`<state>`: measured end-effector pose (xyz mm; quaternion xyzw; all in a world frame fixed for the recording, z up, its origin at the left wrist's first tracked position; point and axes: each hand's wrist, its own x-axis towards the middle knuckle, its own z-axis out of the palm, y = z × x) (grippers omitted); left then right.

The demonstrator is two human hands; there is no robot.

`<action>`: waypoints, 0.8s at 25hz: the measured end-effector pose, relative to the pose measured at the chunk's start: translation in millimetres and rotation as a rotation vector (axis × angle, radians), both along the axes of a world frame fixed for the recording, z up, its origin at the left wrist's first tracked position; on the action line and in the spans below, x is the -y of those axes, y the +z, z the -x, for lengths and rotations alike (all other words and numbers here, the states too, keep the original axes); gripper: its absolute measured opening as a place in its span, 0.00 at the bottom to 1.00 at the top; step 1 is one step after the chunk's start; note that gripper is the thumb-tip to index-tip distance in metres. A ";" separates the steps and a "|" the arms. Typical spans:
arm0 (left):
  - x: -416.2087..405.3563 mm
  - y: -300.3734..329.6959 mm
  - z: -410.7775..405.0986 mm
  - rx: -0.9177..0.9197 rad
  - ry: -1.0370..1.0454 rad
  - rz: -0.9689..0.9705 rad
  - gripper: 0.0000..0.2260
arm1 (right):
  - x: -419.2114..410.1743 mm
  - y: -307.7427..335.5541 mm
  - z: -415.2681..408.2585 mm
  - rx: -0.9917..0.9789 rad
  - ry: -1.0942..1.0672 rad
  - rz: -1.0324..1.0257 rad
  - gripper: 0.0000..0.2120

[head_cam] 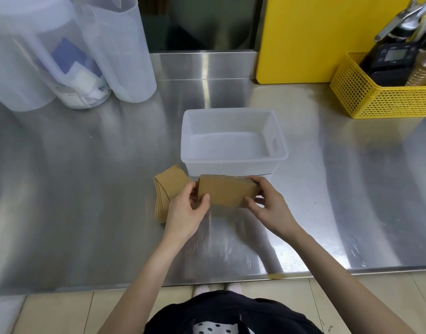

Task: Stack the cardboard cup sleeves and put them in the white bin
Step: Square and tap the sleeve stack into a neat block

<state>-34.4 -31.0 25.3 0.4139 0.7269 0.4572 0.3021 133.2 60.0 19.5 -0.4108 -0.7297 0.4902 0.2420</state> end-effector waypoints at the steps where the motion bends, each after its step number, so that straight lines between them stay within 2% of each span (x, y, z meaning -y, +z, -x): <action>1: -1.0 1.1 4.5 0.018 0.009 -0.010 0.09 | -0.9 2.1 4.6 -0.009 0.008 0.002 0.19; 4: -6.1 3.1 18.6 0.078 0.091 -0.050 0.08 | -3.9 7.0 18.1 -0.026 0.045 0.016 0.19; 7: -12.1 6.0 33.5 0.097 0.175 -0.078 0.10 | -7.9 8.6 33.1 0.041 0.105 0.031 0.16; 13: -13.2 12.7 63.2 0.122 0.189 -0.008 0.14 | -13.8 12.5 62.6 0.064 0.171 0.003 0.05; 16: -15.5 10.3 72.5 0.117 0.211 0.027 0.14 | -16.3 12.7 76.5 0.140 0.217 -0.021 0.07; 20: -21.0 1.1 79.2 0.015 0.306 0.087 0.12 | -15.3 8.3 91.0 0.231 0.271 -0.052 0.10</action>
